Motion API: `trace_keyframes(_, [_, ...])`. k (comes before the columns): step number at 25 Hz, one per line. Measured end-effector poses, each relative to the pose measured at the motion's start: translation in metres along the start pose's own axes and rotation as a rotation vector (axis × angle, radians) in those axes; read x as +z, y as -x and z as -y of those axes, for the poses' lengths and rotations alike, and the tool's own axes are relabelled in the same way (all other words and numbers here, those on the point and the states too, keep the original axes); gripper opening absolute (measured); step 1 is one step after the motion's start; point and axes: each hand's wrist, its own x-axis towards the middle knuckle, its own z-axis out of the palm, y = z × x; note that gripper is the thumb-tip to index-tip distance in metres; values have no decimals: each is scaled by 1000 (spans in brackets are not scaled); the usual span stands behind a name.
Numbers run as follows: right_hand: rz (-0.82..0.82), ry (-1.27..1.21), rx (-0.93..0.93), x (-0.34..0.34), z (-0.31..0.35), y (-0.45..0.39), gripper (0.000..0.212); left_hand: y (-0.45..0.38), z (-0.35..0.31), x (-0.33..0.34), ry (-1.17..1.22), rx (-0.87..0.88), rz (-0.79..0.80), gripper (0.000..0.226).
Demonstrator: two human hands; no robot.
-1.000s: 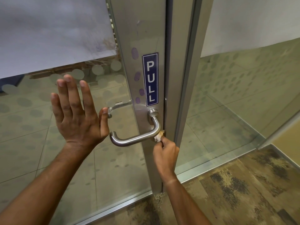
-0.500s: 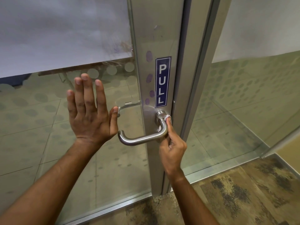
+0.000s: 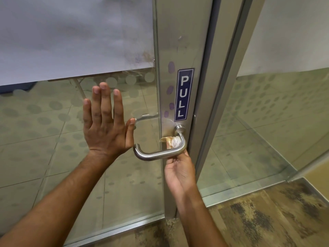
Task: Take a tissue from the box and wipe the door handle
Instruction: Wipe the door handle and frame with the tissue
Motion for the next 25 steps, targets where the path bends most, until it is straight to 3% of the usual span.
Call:
trace_keyframes(4, [37,-50,69,3,7,5,30,1,0,1,12,6,-8,74])
trace_keyframes(9, [-89,387,-219,-3,12,-2,22,1,1,2,18,1,-10,73])
trace_keyframes(14, [-16,592,-488,-4,26,-4,19,2,2,2,39,14,-9,75])
trace_keyframes(20, [279,998,-1016,22,44,17,31,-6,-4,-12,224,-20,-17,77])
trace_keyframes(22, [404,1123,-1269,38,44,27,34,-18,-1,-17,254,-30,-48,78])
trace_keyframes(25, [464,1225,-1611,68,47,30,37,-38,7,-22,260,-36,-83,80])
